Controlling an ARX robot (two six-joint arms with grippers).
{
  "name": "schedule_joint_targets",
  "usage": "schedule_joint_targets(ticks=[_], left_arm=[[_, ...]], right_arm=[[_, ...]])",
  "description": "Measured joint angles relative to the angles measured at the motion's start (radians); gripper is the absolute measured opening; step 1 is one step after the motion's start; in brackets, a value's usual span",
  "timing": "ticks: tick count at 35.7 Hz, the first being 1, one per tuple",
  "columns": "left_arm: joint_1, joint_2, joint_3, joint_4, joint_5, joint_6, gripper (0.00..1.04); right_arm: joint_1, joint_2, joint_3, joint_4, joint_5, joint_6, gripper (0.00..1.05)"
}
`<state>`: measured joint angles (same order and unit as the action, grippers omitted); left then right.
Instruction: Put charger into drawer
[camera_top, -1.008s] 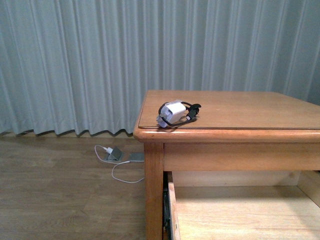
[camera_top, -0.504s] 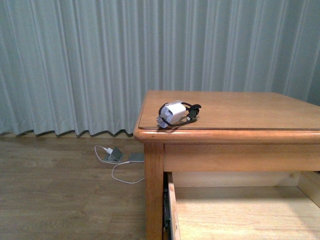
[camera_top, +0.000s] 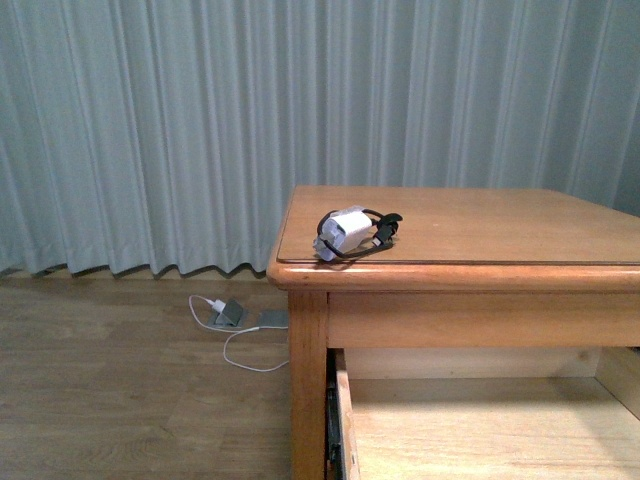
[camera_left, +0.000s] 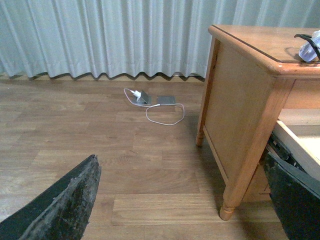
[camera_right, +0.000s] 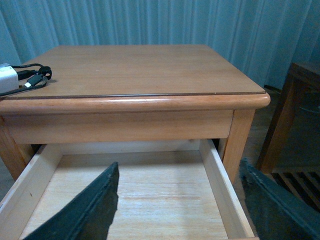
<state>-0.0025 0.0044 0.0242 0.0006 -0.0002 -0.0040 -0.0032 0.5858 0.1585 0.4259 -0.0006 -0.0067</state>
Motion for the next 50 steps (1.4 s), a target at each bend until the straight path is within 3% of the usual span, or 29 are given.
schedule_joint_targets(ticks=[4,7,13,16,19,23,32,50], left_arm=[[0.000,0.000,0.000,0.000,0.000,0.000,0.98],[0.000,0.000,0.000,0.000,0.000,0.000,0.98],[0.000,0.000,0.000,0.000,0.000,0.000,0.98],[-0.006,0.001,0.000,0.001,-0.019,-0.021,0.98],[-0.027,0.082,0.004,0.041,-0.130,-0.201,0.98],[-0.026,0.312,0.069,0.144,-0.108,-0.300,0.98],[-0.084,0.757,0.330,0.337,0.021,-0.167,0.98],[-0.320,1.482,0.948,0.402,0.087,0.126,0.98]], right_arm=[[0.000,-0.051,-0.038,-0.016,0.000,-0.002,0.48],[0.000,-0.063,-0.048,-0.018,0.000,-0.002,0.60],[0.000,-0.064,-0.048,-0.018,0.000,0.002,0.98],[0.000,-0.064,-0.048,-0.018,0.000,0.003,0.96],[0.000,-0.064,-0.048,-0.018,0.000,0.003,0.96],[0.000,-0.064,-0.048,-0.018,0.000,0.003,0.96],[0.000,-0.065,-0.048,-0.018,0.000,0.003,0.96],[0.000,-0.065,-0.048,-0.018,0.000,0.003,0.96]])
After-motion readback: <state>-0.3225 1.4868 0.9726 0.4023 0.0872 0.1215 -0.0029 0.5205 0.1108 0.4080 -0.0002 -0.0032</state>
